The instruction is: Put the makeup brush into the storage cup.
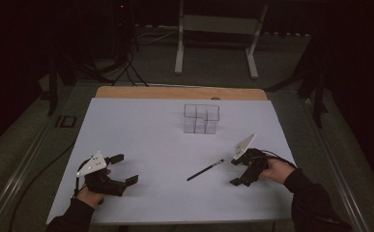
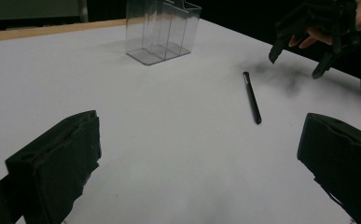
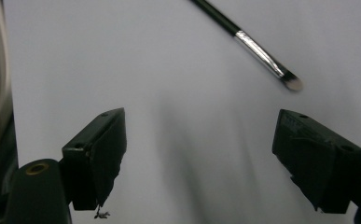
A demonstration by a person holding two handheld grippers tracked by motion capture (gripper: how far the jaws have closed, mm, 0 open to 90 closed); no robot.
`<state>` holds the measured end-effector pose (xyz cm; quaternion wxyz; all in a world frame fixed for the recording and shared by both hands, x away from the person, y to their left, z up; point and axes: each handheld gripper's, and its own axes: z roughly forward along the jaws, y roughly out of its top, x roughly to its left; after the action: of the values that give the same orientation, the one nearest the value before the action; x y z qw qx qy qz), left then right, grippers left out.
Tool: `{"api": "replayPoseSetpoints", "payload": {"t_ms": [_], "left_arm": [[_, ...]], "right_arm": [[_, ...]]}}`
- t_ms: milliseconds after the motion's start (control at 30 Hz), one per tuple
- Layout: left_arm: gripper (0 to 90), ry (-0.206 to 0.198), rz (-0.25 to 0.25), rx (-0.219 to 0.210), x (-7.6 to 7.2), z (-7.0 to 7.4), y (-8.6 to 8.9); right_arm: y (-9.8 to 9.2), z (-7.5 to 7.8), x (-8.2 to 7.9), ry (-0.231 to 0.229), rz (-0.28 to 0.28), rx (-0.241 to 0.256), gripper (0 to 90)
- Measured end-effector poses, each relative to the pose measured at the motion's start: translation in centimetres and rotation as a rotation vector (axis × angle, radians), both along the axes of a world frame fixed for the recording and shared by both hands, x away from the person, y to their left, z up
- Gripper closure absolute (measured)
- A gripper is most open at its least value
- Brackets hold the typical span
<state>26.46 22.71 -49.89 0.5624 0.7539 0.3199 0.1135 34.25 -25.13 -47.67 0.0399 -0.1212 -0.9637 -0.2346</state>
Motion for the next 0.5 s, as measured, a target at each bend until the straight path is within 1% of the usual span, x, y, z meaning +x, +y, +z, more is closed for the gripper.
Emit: {"api": "replayPoseSetpoints", "payload": {"t_ms": [67,100,167,200,233,300,333,367,400,433,467,500], "left_arm": [[0.8,0.000,0.000,0.002,0.0,0.0,0.0],[0.8,0.002,-0.001,0.001,0.0,0.0,0.0],[0.8,0.002,-0.001,0.003,0.0,0.0,0.0],[0.8,0.002,-0.001,0.003,0.0,0.0,0.0],[0.8,0.003,-0.002,0.001,0.0,0.0,0.0],[0.8,0.004,-0.001,0.002,0.0,0.0,0.0],[0.8,0.005,-0.001,0.003,0.0,0.0,0.0],[0.8,0.004,-0.001,0.003,0.0,0.0,0.0],[0.8,0.004,-0.001,0.003,0.0,0.0,0.0],[0.8,0.005,-0.002,0.002,0.0,0.0,0.0],[0.8,0.005,-0.003,0.003,0.0,0.0,0.0],[0.8,0.006,-0.004,0.003,0.0,0.0,0.0]], "right_arm": [[0.3,0.1,0.1,0.012,0.036,-0.018,18.2],[0.4,0.2,0.1,0.010,0.064,-0.021,18.5],[0.7,0.4,0.3,0.027,0.103,-0.039,18.6],[0.7,0.4,0.3,0.027,0.103,-0.039,18.6],[1.1,0.6,0.4,0.029,0.145,-0.054,18.6],[1.4,0.7,0.5,0.018,0.180,-0.065,18.7],[1.6,0.8,0.6,0.018,0.195,-0.078,18.7],[1.7,0.8,0.7,0.022,0.204,-0.089,18.9],[1.7,0.8,0.7,0.022,0.204,-0.089,18.9],[1.9,0.9,0.8,0.016,0.223,-0.097,18.9],[2.2,1.0,0.9,0.018,0.253,-0.121,18.9],[2.3,1.0,1.0,0.014,0.265,-0.134,18.9]]}}
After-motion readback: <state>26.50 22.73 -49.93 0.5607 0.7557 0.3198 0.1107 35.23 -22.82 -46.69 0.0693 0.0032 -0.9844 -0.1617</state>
